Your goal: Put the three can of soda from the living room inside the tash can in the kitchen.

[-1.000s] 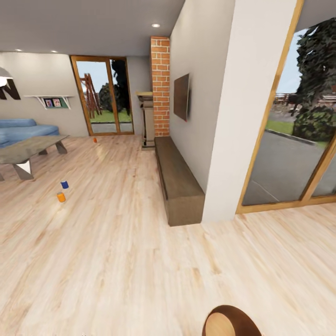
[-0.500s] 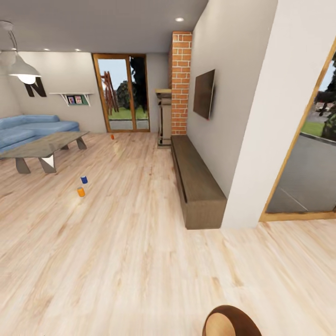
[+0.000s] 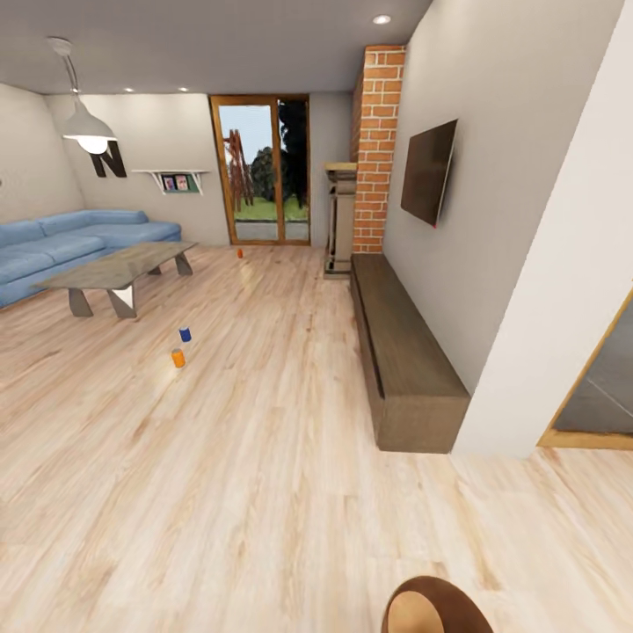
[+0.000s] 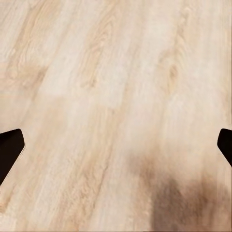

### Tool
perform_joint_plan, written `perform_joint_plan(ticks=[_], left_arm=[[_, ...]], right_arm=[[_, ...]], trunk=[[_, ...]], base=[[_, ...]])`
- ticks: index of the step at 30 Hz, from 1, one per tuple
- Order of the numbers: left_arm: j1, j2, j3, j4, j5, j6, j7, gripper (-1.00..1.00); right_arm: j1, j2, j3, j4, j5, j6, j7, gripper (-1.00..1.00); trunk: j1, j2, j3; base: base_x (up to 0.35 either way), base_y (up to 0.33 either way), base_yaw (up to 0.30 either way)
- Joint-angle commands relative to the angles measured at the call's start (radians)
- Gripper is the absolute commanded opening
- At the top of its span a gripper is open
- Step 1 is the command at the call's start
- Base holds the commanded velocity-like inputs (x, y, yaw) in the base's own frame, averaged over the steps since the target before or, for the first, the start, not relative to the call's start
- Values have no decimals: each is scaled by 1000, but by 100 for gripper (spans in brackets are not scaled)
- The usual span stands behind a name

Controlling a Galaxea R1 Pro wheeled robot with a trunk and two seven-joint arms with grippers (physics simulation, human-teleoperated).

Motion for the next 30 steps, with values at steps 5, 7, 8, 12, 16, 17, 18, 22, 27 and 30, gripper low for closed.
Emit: perform_joint_plan(ticks=[5, 7, 8, 12, 16, 17, 18, 22, 27, 30], left_arm=[[0, 0, 0, 0, 0, 0, 0, 100], [0, 0, 0, 0, 0, 0, 0, 100], [0, 0, 0, 0, 0, 0, 0, 100], [0, 0, 1, 0, 0, 0, 0, 100], [0, 0, 2, 0, 1, 0, 0, 100], [0, 0, 2, 0, 1, 0, 0, 100], [0, 0, 3, 0, 2, 0, 0, 100], [0, 0, 3, 0, 4, 0, -1, 100], [0, 0, 3, 0, 3, 0, -1, 100], [0, 0, 3, 0, 2, 0, -2, 100]], right_arm=[[0, 0, 0, 6, -1, 0, 5, -100], [0, 0, 0, 9, -1, 0, 5, -100], [0, 0, 0, 9, -1, 0, 5, -100], [0, 0, 0, 12, -1, 0, 5, -100], [0, 0, 0, 12, -1, 0, 5, -100], [0, 0, 1, 14, -1, 0, 5, -100], [0, 0, 1, 14, -1, 0, 5, -100], [-2, 0, 1, 17, -1, 0, 5, -100], [-2, 0, 0, 17, 2, 0, 5, -100], [-2, 1, 0, 17, 20, 0, 4, -100]], trunk=[[0, 0, -5], [0, 0, -7], [0, 0, -8], [0, 0, -12], [0, 0, -15], [0, 0, -16], [0, 0, -17], [0, 0, -21], [0, 0, -25], [0, 0, -25]], base=[[300, 125, 197], [211, 183, 197], [132, 219, 196], [72, 244, 196], [25, 265, 194], [9, 273, 193], [13, 274, 192], [76, 276, 185], [148, 266, 104], [226, 219, 23]])
